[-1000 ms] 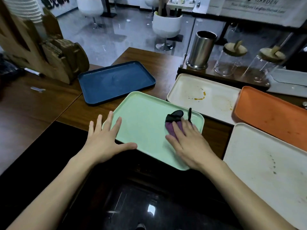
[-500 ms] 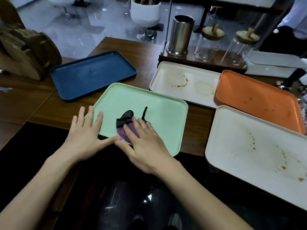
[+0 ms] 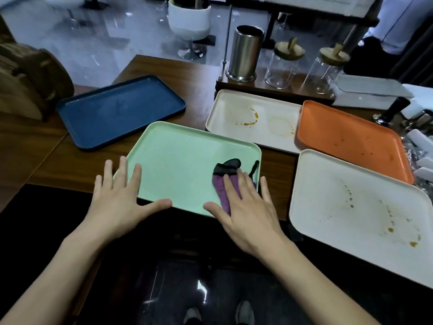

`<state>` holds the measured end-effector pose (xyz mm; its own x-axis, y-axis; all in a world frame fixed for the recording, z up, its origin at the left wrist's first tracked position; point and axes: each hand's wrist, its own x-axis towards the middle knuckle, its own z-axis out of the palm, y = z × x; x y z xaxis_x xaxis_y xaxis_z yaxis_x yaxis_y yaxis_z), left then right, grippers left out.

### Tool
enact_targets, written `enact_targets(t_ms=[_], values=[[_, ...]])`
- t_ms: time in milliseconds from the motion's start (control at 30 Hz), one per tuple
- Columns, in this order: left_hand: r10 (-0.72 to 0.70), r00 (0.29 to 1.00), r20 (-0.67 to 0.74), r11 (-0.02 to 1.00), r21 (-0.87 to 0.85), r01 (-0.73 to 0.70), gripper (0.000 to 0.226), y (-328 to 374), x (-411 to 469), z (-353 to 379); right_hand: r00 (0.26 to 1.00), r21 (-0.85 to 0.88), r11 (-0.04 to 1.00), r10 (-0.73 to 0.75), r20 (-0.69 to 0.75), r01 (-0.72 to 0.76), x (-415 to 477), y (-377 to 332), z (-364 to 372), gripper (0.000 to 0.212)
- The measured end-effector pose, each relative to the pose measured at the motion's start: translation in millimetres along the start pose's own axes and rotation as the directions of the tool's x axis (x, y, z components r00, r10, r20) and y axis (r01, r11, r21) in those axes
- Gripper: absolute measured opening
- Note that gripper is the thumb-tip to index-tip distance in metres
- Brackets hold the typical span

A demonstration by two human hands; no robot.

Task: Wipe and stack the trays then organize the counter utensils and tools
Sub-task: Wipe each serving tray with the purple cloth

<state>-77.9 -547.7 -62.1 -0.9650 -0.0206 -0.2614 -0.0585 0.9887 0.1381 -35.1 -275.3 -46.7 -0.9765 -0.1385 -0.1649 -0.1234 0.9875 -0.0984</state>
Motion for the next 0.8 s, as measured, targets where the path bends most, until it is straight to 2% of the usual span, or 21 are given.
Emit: enact_targets(t_ms=[100, 233, 433, 633, 800], values=[[0.008, 1.0, -0.001, 1.0, 0.006, -0.008, 0.147, 0, -1, -1, 0.998, 0.023, 0.998, 0.062, -0.006, -0.062, 21, 2, -3, 0.109], [0.012, 1.0, 0.005, 1.0, -0.019, -0.012, 0.146, -1, -2, -2, 0.995, 0.009, 0.995, 0.102, -0.02, -0.102, 60, 17, -8, 0.108], [0.02, 1.0, -0.003, 0.999, -0.048, -0.02, 0.143, -1, -2, 1, 0.996, 0.065, 0.995, 0.084, -0.033, -0.082, 97, 28, -10, 0.1], [0.028, 0.999, -0.016, 0.993, -0.11, -0.03, 0.138, -1, -5, 1, 0.994, 0.123, 0.987, -0.097, -0.046, 0.102, 125, -9, -9, 0.08], [0.031, 0.999, -0.039, 0.987, -0.158, -0.037, 0.137, 1, -8, 0, 0.962, 0.113, 0.956, -0.26, -0.087, 0.269, 166, -62, -3, 0.058]])
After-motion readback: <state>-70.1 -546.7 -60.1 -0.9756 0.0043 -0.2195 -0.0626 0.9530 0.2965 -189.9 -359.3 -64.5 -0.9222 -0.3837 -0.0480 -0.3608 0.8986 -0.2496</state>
